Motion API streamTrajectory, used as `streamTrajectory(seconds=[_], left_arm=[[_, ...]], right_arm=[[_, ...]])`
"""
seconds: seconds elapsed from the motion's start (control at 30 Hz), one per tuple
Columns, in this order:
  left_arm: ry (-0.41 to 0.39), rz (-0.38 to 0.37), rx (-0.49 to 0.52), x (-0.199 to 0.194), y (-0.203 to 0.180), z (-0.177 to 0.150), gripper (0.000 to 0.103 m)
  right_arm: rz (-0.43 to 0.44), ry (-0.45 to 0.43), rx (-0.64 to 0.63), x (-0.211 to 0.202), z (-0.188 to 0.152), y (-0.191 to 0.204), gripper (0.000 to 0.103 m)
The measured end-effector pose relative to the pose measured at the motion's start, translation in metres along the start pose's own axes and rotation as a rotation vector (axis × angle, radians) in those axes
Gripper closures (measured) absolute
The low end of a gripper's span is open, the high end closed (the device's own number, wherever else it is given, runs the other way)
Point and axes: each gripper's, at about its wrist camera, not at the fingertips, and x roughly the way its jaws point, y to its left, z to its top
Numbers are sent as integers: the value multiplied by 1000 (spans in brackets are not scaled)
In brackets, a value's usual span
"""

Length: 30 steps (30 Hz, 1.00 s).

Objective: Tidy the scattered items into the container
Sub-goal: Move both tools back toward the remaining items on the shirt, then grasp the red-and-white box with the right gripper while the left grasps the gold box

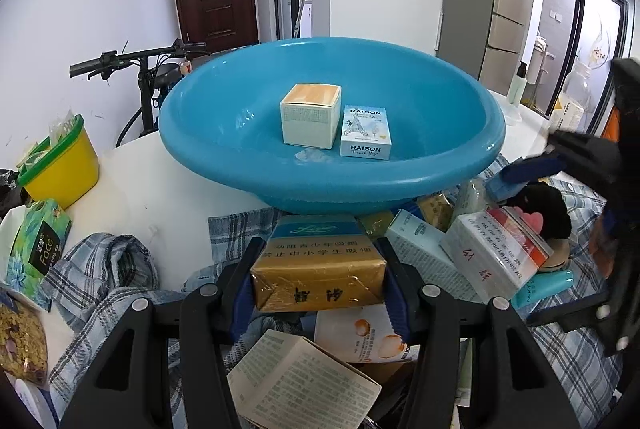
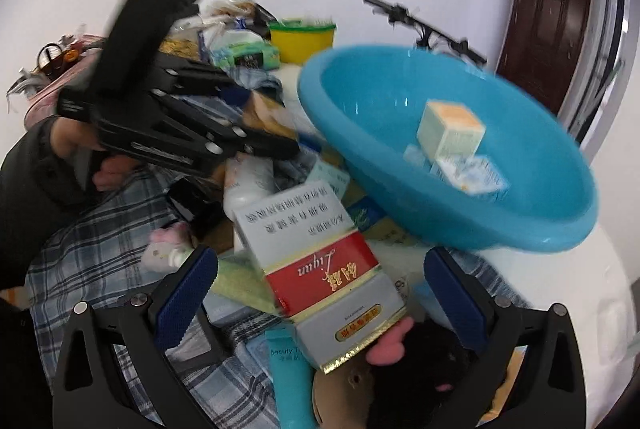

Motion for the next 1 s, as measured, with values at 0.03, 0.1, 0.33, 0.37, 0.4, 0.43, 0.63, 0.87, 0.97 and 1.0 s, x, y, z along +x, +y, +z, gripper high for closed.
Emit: streamTrajectory(seconds=[0.03,0.1,0.33,0.37,0.4,0.43,0.63,0.87,0.97,1.0], left_arm=[[0,0,1,0,0,0,46],[-2,0,1,-1,-1,0,46],[0,4,4,-1,-1,-1,46],[-1,3,3,-1,-1,-1,46],[-2,2,3,-2,-1,-1,46],[-2,4,3,-1,-1,-1,46],[3,8,7,-1,-2,-1,46],[-5,7,4,-1,-2,-1,46],[-5,14,2,-1,-1,0,46],[-5,16,2,-1,-1,0,46]], right_arm=[[9,22,9,6,-1,-1,0],[-3,51,7,13,-4,-1,0],[-26,63,13,18,-3,2,6],[-24,63,15,17,-4,1,8],[-23,63,19,18,-2,1,14],[-22,60,23,16,-3,1,24],[-6,27,32,12,3,0,44],[81,-75,10,-13,12,6,46],[117,-77,0,-10,15,11,46],[128,-75,-5,-9,15,14,46]])
